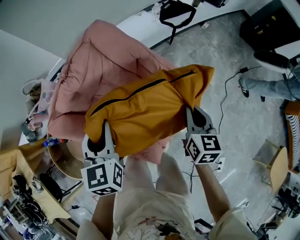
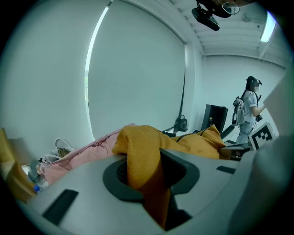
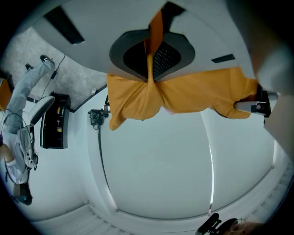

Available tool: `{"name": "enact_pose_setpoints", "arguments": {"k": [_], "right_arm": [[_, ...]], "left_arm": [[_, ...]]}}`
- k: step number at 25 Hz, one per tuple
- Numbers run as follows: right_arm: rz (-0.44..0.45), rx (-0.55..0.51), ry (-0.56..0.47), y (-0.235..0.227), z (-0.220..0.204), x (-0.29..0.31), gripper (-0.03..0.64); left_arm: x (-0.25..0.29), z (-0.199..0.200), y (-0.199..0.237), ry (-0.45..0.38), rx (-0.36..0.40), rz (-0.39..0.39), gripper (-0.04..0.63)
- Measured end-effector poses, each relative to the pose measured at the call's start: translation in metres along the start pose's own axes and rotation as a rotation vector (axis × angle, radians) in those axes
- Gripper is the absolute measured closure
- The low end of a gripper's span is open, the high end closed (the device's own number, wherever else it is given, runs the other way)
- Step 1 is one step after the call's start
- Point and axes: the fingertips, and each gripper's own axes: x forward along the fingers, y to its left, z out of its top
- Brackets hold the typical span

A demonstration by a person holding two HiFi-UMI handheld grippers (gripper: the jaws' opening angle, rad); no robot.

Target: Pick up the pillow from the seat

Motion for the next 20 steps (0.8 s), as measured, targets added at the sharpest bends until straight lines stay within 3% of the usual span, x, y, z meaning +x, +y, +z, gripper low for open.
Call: {"name": "enact_pose_setpoints", "arguments": {"k": [20], "right_arm": [[0.071,-0.025,-0.125,0.017,0.039,-0.114,0.594]], "left_arm": [[-0.125,0.039,-0.031,-0.126,0.007,0.061,0.497]]}}
